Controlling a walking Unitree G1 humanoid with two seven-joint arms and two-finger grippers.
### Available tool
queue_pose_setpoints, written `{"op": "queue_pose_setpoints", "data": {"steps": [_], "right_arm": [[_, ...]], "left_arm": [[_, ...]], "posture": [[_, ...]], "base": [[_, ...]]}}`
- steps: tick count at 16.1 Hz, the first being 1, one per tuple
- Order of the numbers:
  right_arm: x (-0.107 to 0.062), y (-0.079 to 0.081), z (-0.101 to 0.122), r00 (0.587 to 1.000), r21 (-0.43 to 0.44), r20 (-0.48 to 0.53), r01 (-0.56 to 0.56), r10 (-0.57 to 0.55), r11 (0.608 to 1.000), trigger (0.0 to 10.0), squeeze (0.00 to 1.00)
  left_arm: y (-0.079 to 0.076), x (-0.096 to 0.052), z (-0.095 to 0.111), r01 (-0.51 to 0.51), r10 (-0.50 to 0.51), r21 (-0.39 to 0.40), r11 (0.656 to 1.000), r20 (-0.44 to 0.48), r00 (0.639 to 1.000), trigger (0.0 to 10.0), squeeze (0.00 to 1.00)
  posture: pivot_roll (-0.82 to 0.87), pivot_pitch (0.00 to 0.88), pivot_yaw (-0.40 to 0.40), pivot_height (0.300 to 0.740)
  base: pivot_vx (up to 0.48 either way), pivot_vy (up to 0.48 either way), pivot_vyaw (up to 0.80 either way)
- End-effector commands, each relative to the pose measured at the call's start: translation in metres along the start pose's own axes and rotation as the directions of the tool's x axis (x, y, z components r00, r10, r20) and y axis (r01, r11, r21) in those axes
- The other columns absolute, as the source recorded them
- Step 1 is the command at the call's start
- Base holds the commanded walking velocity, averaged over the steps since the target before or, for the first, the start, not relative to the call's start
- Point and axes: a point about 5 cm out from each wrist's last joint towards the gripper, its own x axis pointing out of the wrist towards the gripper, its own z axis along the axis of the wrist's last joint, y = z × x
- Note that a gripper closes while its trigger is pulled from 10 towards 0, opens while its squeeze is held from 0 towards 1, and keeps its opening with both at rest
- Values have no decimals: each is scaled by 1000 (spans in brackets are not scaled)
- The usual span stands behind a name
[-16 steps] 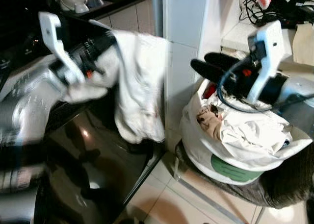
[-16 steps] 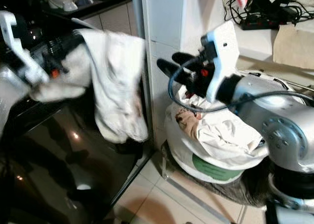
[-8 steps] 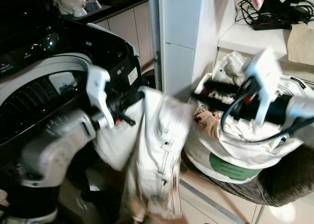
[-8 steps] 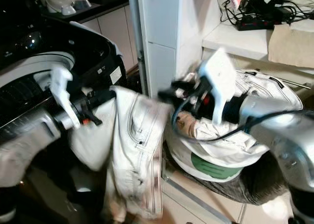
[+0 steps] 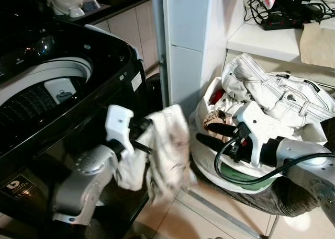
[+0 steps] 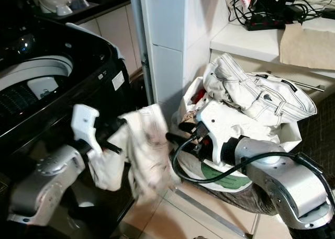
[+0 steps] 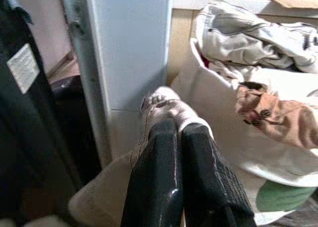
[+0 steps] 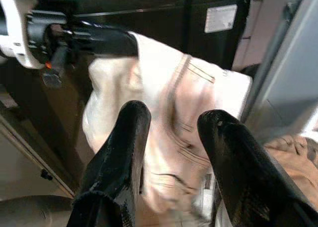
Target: Clothes washing
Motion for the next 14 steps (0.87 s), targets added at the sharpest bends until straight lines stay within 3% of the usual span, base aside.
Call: {"op": "queue_pose_setpoints", "data": {"steps": [1,2,3,4,5,6,7,8,9,10,11,12,13,14], "right_arm": [[-2,3,11,998,-25,50,-33,34,999,10000,0],[-4,3,17,996,-42,71,-54,57,998,10000,0],[-6,4,22,993,-67,88,-70,76,995,10000,0],[-6,4,25,992,-77,97,-74,82,994,10000,0],[-7,3,34,988,-94,132,-73,85,993,10000,0],[-7,3,37,986,-99,147,-70,84,993,10000,0],[-6,0,44,982,-108,176,-57,75,993,10000,0],[-5,-1,48,980,-113,189,-48,69,992,10000,0],[-5,-2,49,979,-116,192,-46,68,992,10000,0],[-4,-1,50,978,-120,194,-50,73,992,10000,0],[-3,0,50,978,-122,193,-56,79,991,10000,0],[0,2,49,978,-125,187,-65,88,990,10000,0],[0,3,48,978,-126,185,-69,92,990,10000,0],[2,4,48,979,-128,179,-78,101,989,10000,0]], "left_arm": [[0,1,29,28,-33,41,999,122,992,0,0],[8,7,51,5,-16,59,998,185,983,0,0],[35,13,89,-154,118,108,982,279,953,0,0],[51,13,110,-250,190,148,957,331,924,0,0],[94,0,181,-541,368,264,798,497,786,0,0],[108,-11,211,-648,420,279,709,572,705,0,0],[128,-45,276,-854,454,327,404,739,497,0,0],[136,-70,312,-926,434,350,140,819,375,0,0],[139,-75,321,-931,441,358,70,826,351,0,0],[148,-74,324,-906,488,423,-8,792,366,0,0],[157,-63,314,-870,540,493,-4,733,413,0,0],[165,-48,297,-836,584,548,39,666,464,0,0],[167,-42,290,-819,594,572,49,642,485,0,0],[173,-22,265,-766,618,638,81,570,541,0,0]], "posture": [[-93,0,109,740],[-90,0,100,740],[-89,0,96,740],[-89,0,95,740],[-83,0,88,740],[-83,0,88,740],[-77,0,86,740],[-73,0,89,740],[-74,0,89,740],[-74,0,89,740],[-71,0,88,740],[-73,0,87,740],[-73,0,87,740],[-77,0,85,740]], "base": [[0,0,0],[0,0,0],[0,0,0],[0,0,0],[0,0,0],[0,0,0],[0,0,0],[0,0,0],[0,0,0],[0,0,0],[0,0,0],[0,0,0],[0,0,0],[0,0,0]]}}
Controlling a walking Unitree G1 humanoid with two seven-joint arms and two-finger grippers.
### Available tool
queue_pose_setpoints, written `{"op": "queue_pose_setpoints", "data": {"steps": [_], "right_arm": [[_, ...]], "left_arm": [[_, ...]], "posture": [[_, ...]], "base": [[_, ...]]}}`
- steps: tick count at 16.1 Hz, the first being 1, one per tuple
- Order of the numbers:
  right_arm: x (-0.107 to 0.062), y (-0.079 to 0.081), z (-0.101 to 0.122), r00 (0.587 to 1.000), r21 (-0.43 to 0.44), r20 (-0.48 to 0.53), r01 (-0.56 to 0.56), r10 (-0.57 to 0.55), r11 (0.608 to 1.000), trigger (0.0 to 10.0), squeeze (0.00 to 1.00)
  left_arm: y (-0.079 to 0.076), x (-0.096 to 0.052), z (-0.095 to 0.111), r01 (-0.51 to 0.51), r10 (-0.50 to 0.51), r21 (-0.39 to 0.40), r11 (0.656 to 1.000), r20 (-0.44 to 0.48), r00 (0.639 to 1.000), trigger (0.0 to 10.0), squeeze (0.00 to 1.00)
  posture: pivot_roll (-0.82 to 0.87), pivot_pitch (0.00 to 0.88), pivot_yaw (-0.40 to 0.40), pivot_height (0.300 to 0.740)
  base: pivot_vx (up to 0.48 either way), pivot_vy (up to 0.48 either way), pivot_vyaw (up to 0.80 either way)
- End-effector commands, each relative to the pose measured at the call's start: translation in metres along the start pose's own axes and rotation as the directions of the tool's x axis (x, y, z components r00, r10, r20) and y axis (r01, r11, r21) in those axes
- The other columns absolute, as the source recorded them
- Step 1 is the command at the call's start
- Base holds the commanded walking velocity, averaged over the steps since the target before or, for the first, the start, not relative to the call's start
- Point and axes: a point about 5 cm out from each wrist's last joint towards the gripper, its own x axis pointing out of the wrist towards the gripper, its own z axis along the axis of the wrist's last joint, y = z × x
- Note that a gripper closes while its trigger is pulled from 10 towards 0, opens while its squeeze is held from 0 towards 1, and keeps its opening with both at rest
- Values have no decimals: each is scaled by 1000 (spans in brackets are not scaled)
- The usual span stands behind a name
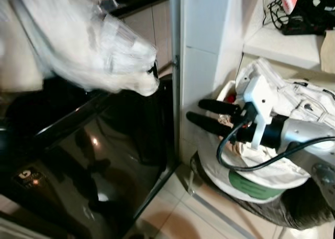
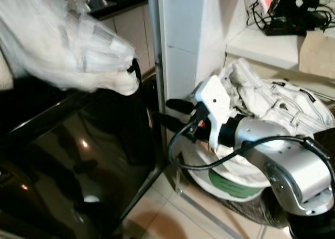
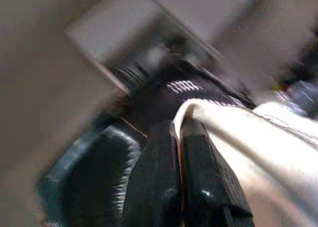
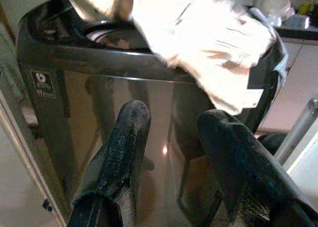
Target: Clothes washing
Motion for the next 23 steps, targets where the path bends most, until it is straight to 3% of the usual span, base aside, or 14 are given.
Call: {"op": "queue_pose_setpoints", "data": {"steps": [1,3,4,6,7,9,12,16,21,23], "right_arm": [[2,1,3,1000,-12,6,-11,11,1000,10000,0],[5,6,1,999,-8,-10,-37,37,999,10000,0],[6,8,0,999,-7,-16,-44,44,999,10000,0],[7,12,-1,998,-1,-21,-59,59,998,10000,0],[7,16,-3,996,1,-35,-82,82,997,10000,0],[8,18,-4,995,4,-42,-92,92,996,10000,0],[11,16,-4,996,1,-36,-85,85,996,10000,0],[15,6,1,1000,-7,-14,-27,27,1000,10000,0],[18,1,3,1000,-14,-13,-5,5,1000,10000,0],[19,0,3,1000,-20,-11,7,-8,1000,10000,0]], "left_arm": [[-3,1,3,14,-14,36,999,21,1000,0,0],[-64,-16,-29,236,-224,82,968,-136,965,0,0],[-80,-23,-37,305,-291,53,951,-185,939,10000,0],[-101,-33,-46,407,-417,-91,909,-248,874,10000,0],[-118,-46,-57,493,-564,-278,824,-322,760,10000,1000],[-120,-48,-60,513,-596,-306,802,-342,727,10000,1000],[-109,-44,-61,506,-580,-285,814,-362,730,10000,1000],[-81,-26,-49,394,-455,-240,887,-317,832,10000,1000],[-70,-23,-49,374,-425,-209,904,-327,844,10000,1000],[-72,-20,-40,373,-429,-238,897,-268,863,10000,1000]], "posture": [[-76,0,84,740],[-83,0,86,740],[-87,0,86,740],[-92,0,90,740],[-94,0,91,740],[-90,0,91,740],[-83,0,87,740],[-71,0,77,740],[-65,0,75,740],[-68,0,82,740]], "base": [[0,0,0],[0,0,0],[0,0,0],[0,0,0],[0,0,0],[0,0,0],[0,0,0],[0,0,0],[0,0,0],[0,0,0]]}}
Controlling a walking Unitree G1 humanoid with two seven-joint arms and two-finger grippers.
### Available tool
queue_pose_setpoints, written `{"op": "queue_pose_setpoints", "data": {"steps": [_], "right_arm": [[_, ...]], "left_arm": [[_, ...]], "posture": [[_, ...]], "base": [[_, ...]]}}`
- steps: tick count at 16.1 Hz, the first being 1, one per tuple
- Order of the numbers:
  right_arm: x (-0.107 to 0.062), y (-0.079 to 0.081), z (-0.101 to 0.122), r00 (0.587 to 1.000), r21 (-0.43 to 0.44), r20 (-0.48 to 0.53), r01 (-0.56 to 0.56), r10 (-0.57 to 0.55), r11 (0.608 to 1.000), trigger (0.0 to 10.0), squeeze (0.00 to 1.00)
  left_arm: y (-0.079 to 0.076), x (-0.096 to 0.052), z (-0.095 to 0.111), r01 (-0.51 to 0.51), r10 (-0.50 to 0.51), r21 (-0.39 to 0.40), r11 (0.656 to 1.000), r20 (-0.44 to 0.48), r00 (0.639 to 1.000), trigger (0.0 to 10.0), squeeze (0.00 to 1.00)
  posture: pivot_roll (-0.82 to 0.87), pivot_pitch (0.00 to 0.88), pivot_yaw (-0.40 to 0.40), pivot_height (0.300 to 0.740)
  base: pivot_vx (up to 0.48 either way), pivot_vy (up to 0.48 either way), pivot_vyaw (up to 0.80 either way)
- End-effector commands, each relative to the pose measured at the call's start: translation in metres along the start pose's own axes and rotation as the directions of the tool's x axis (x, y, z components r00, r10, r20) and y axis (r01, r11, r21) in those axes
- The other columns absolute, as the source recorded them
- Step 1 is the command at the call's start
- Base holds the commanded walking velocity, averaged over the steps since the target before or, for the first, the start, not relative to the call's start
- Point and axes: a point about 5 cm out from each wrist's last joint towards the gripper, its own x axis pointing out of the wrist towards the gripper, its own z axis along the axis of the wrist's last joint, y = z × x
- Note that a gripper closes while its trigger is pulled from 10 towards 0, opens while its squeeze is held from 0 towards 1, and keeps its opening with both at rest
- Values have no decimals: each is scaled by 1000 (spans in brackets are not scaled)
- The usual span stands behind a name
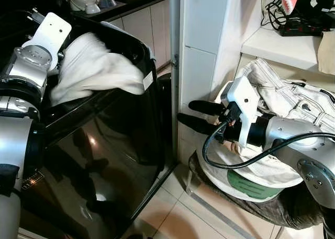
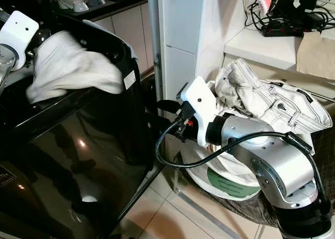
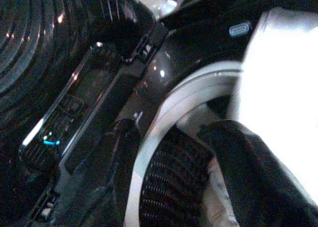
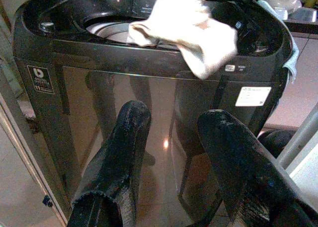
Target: Clothes washing
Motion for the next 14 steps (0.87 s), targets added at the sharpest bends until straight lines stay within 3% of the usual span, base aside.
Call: {"op": "queue_pose_setpoints", "data": {"steps": [1,2,3,4,5,6,7,8,9,11,12,13,14], "right_arm": [[2,-3,5,1000,-22,14,23,-23,999,10000,0],[1,-5,5,998,-21,23,57,-57,998,10000,0],[1,-7,4,996,-20,26,85,-84,996,10000,0],[2,-17,0,978,-23,20,207,-207,978,10000,0],[3,-21,-2,963,-15,17,269,-269,963,10000,0],[3,-29,-1,915,-28,75,400,-397,916,10000,0],[3,-32,-3,885,-34,74,463,-459,886,10000,0],[2,-36,-8,839,-33,68,542,-539,840,10000,0],[2,-37,-10,822,-28,67,569,-566,822,10000,0],[3,-35,-17,786,31,97,611,-610,791,10000,0],[2,-33,-23,775,89,92,619,-625,780,10000,0],[2,-30,-30,773,123,76,620,-630,775,10000,0],[1,-29,-33,773,129,70,620,-630,774,10000,0]], "left_arm": [[4,-1,22,22,-13,-86,996,104,995,10000,1000],[-5,-1,33,96,-48,-245,965,196,979,10000,4],[-10,-2,39,133,-58,-301,944,246,967,10000,0],[-28,-2,45,271,-115,-450,851,344,932,10000,0],[-38,-3,45,314,-128,-476,822,383,915,10000,0],[-62,-4,37,389,-162,-556,735,412,896,10000,0],[-77,-6,29,404,-173,-578,709,413,894,10000,0],[-100,-18,17,407,-153,-597,692,429,890,10000,0],[-108,-27,12,403,-131,-599,691,445,886,10000,0],[-123,-65,9,397,-44,-610,685,510,859,10000,0],[-128,-81,8,387,-4,-578,718,553,833,10000,0],[-142,-97,0,424,-61,-500,755,591,804,10000,0],[-150,-104,-6,437,-102,-466,770,586,804,10000,0]], "posture": [[-71,0,86,740],[-76,0,93,740],[-76,0,93,740],[-82,0,102,740],[-92,0,110,740],[-99,0,116,740],[-104,0,118,740],[-107,0,116,740],[-106,0,115,740],[-92,0,105,740],[-87,0,99,740],[-84,0,91,740],[-83,0,90,740]], "base": [[0,0,0],[0,0,0],[0,0,0],[0,0,0],[0,0,0],[0,0,0],[0,0,0],[0,0,0],[0,0,0],[0,0,0],[0,0,0],[0,0,0],[0,0,0]]}}
